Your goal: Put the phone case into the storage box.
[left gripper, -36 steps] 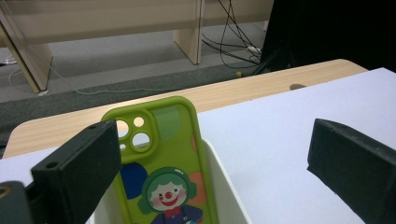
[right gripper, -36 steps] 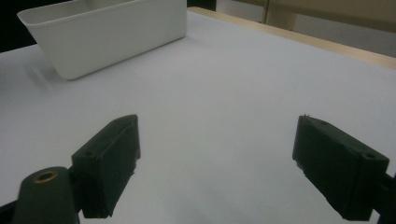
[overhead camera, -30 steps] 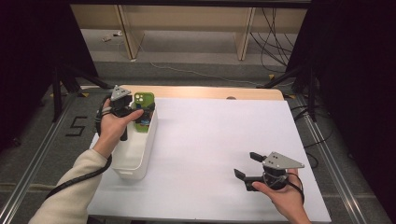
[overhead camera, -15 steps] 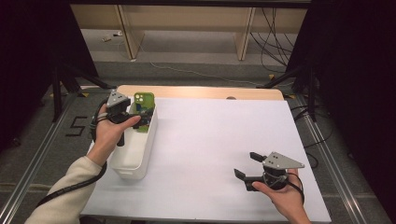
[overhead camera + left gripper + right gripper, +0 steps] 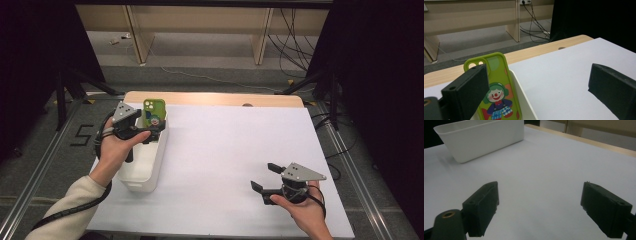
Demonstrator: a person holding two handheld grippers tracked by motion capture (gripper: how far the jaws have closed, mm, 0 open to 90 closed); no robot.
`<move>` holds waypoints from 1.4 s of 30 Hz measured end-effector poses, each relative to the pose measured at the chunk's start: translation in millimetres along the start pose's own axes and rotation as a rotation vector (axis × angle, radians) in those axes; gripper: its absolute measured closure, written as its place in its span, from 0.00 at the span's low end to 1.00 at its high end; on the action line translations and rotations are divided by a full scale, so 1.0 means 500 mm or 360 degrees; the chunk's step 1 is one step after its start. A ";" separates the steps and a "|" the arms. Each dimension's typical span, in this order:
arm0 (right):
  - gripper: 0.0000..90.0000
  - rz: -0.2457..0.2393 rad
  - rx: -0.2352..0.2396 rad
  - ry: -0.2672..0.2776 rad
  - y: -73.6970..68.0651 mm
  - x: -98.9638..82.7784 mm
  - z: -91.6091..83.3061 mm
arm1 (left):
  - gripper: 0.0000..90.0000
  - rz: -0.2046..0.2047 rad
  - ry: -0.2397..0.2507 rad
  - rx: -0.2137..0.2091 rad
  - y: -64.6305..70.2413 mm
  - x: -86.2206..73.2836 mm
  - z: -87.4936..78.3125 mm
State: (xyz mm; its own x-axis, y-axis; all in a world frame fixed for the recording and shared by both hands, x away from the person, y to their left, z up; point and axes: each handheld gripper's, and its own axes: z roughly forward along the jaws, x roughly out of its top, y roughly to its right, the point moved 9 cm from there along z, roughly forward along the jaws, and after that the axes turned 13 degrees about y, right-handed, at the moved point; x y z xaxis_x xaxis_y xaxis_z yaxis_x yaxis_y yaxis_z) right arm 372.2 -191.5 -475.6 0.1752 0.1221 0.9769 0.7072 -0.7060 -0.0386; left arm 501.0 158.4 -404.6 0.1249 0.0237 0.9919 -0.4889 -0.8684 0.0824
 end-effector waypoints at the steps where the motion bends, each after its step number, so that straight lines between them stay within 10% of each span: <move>1: 0.18 0.0000 0.0001 -0.0002 0.000 0.000 0.000 | 0.03 0.0000 0.0005 -0.0003 0.001 0.001 -0.002; 42: 0.18 0.0006 -0.0003 -0.0001 0.001 0.000 0.000 | 0.04 0.0034 0.0076 -0.0160 0.074 -0.011 -0.112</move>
State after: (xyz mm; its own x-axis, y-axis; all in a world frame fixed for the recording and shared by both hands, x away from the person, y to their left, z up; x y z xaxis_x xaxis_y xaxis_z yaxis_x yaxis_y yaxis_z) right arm 372.6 -191.8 -475.4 0.1782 0.1196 0.9767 0.7052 -0.7078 -0.0420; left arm 433.6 153.8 -401.5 0.0733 0.0314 0.9968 -0.5755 -0.8150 0.0680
